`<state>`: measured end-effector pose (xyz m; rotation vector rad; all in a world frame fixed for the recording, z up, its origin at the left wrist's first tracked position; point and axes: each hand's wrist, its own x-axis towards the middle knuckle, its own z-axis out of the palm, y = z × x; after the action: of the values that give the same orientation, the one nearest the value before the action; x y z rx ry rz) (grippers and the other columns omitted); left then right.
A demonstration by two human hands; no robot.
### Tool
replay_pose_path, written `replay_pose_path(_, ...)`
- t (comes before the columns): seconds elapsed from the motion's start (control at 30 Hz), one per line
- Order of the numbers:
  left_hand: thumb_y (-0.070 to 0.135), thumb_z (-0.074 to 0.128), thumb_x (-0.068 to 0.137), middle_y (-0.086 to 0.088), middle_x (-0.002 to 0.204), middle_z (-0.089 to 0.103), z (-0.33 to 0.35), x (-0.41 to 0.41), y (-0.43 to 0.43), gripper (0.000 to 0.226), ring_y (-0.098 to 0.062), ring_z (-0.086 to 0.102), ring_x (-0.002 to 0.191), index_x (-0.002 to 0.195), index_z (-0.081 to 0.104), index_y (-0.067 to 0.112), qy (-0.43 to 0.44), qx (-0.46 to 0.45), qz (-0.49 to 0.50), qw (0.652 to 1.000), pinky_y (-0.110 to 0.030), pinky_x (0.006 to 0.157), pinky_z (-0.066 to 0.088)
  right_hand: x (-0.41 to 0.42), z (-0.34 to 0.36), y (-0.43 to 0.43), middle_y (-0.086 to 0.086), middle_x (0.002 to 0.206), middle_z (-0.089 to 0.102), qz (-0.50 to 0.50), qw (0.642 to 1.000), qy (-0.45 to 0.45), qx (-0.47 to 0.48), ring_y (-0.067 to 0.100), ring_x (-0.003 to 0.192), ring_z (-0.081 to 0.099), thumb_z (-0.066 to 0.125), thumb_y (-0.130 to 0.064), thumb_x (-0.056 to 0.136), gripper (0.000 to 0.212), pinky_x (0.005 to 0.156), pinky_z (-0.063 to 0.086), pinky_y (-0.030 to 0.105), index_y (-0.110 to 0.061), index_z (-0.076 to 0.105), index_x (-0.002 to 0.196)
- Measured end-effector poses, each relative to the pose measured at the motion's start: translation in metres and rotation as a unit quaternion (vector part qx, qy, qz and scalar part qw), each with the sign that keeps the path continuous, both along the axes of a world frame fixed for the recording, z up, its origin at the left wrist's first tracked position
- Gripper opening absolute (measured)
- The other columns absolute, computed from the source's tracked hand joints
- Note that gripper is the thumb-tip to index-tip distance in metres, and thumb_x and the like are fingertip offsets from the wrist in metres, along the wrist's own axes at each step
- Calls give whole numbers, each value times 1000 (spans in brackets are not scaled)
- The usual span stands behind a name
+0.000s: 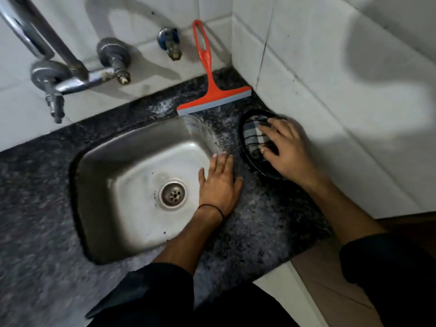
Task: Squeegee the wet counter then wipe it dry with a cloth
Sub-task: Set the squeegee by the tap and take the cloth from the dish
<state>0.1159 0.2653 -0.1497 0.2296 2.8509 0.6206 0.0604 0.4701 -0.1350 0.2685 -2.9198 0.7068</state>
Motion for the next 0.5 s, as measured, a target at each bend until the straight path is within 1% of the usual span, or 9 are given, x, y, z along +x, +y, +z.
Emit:
replay_pose_path(0.1,50,31,100,9,165,-4,-13,8,4,67,-15,-6,152,157,4,27,-41,-29,-18,999,-55,119,3,0,-9,-2,7,161,23,-2,995,-79,53,35,148,14,62,-40,90,70,120,16,43,-28,33,152)
replay_pose_path(0.2,53,29,100,11,164,-7,-14,10,4,68,-14,-7,151,157,-1,29,-46,-36,-19,998,-55,120,2,-6,-10,-13,5,164,13,0,988,-132,83,34,149,4,56,-44,92,70,120,16,46,-37,24,153)
replay_pose_path(0.27,53,29,100,11,164,-7,-12,10,5,68,-14,-8,151,157,-1,29,-44,-42,-21,998,-54,120,1,-10,-9,-21,8,164,13,6,988,-130,89,35,149,6,56,-40,92,70,119,19,48,-36,25,154)
replay_pose_path(0.33,52,29,100,11,164,-7,-12,10,7,69,-14,-7,151,157,-2,29,-45,-42,-19,998,-54,120,2,-14,-7,-26,11,163,14,16,989,-119,91,34,149,11,58,-33,90,72,119,20,48,-31,25,154)
replay_pose_path(0.43,51,30,100,10,164,-7,-11,9,10,69,-15,-6,152,157,-2,29,-48,-34,-12,998,-55,120,4,-20,-5,-32,13,161,18,39,988,-102,107,35,148,16,60,-23,89,70,120,19,47,-24,30,153)
replay_pose_path(0.5,51,31,100,10,164,-6,-11,8,10,69,-15,-5,152,157,-1,29,-53,-29,-11,998,-55,120,5,-23,-5,-32,13,161,18,61,986,-110,111,36,148,16,59,-19,89,68,119,21,48,-25,32,152)
